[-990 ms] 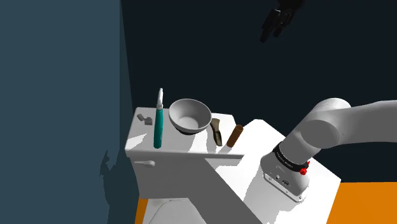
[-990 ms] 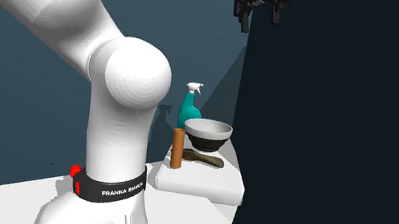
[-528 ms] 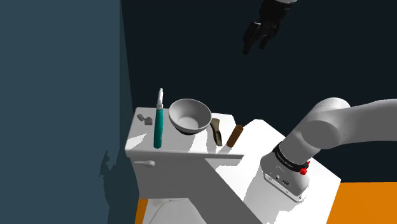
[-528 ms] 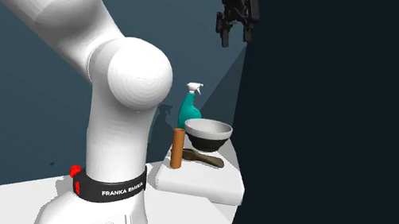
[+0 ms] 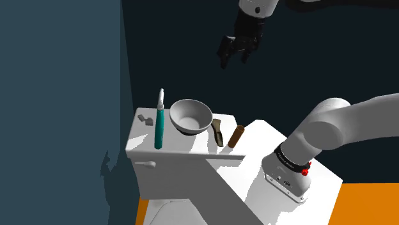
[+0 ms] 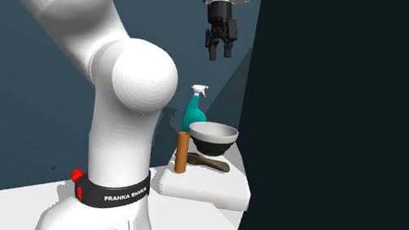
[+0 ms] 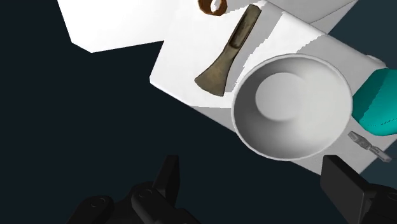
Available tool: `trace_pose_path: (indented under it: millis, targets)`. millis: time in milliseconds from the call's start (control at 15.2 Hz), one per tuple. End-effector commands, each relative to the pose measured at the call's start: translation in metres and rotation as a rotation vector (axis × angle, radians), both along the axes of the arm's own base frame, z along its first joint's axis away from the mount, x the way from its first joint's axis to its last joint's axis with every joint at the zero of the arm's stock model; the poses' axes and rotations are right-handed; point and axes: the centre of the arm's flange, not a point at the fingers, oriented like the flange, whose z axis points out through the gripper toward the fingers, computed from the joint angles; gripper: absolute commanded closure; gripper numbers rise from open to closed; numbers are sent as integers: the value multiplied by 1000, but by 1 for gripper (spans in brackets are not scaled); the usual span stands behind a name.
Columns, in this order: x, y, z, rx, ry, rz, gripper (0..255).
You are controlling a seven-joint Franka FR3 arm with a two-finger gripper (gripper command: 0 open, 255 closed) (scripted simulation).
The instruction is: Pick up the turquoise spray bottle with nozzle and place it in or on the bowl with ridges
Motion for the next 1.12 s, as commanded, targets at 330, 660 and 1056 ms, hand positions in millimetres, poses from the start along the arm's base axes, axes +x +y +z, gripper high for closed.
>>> trace_pose_path:
  millis: [330, 660, 1056]
  targets:
    - [14, 85, -38, 11, 8, -69, 0]
    - [27, 145, -63, 18, 14, -118, 0]
    - [46, 215, -93, 26, 22, -175, 0]
